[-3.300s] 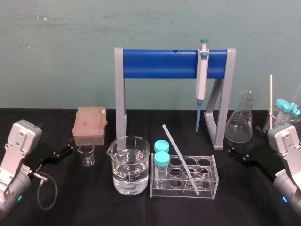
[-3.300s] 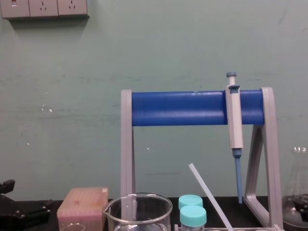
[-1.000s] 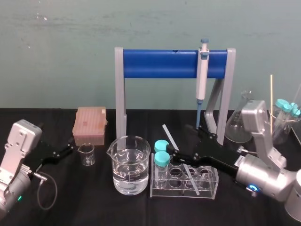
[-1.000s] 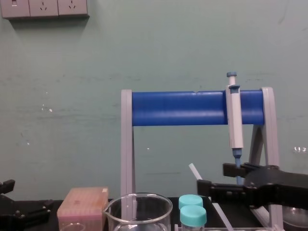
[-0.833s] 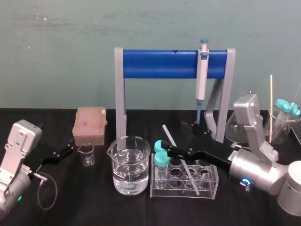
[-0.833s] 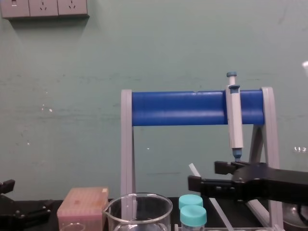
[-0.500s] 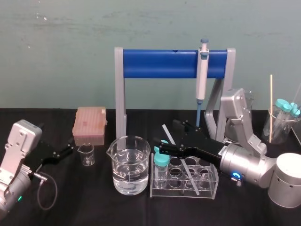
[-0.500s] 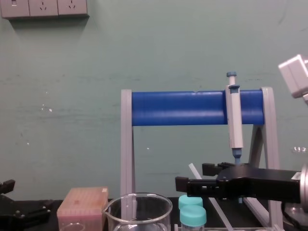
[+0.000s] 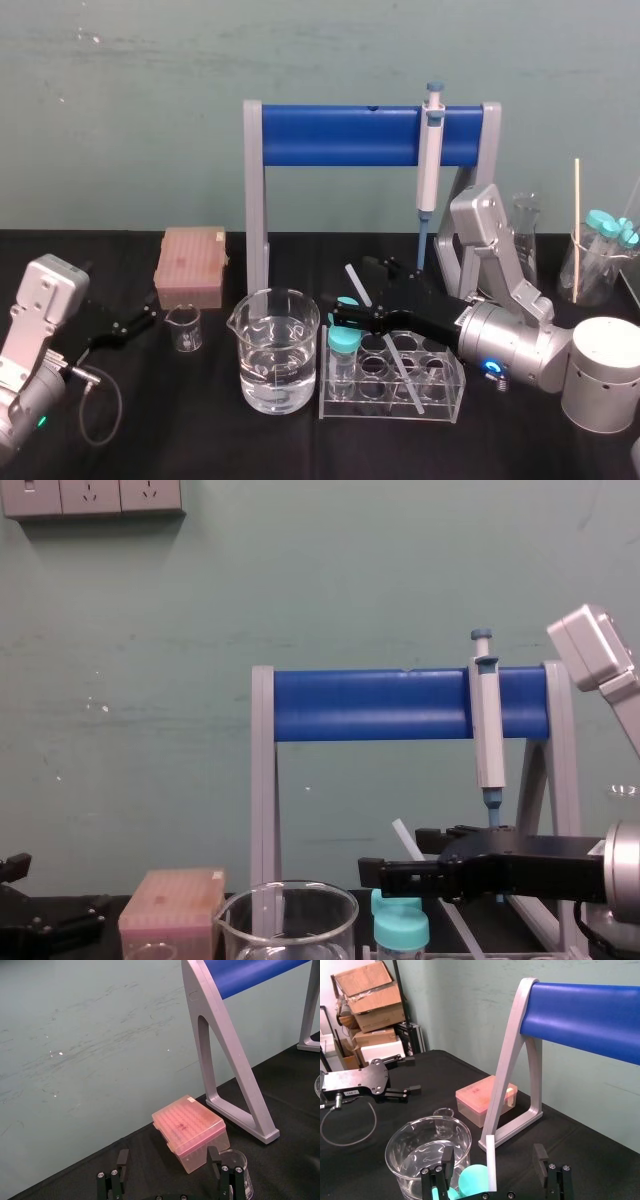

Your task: Pick up the stirring rod with one hand, then place it down.

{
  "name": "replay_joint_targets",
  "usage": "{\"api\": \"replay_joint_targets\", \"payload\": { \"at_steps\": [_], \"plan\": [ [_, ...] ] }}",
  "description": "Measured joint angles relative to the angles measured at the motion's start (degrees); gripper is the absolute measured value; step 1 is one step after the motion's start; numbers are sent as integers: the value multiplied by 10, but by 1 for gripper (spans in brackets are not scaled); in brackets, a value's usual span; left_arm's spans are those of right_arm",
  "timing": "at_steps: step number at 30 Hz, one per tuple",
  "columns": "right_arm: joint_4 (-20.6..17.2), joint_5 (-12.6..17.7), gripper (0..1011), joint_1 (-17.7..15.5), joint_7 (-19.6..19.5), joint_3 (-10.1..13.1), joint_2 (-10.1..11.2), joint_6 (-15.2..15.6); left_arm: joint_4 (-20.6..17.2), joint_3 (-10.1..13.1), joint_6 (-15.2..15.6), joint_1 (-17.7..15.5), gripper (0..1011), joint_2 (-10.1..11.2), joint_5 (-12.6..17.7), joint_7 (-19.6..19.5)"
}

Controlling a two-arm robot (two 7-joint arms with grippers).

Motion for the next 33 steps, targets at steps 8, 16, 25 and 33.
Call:
{"api": "replay_joint_targets", "payload": {
  "at_steps": [8,16,25,33],
  "plan": [
    [-1,-5,1003,1,0,-1,0,1,0,0,0,0,1000,0,0,0],
    [-1,-4,995,1,0,-1,0,1,0,0,0,0,1000,0,0,0],
    [-1,-3,775,0,0,0,0,1,0,0,0,0,1000,0,0,0],
    [-1,-2,537,0,-1,0,0,1,0,0,0,0,1000,0,0,0]
  ]
}}
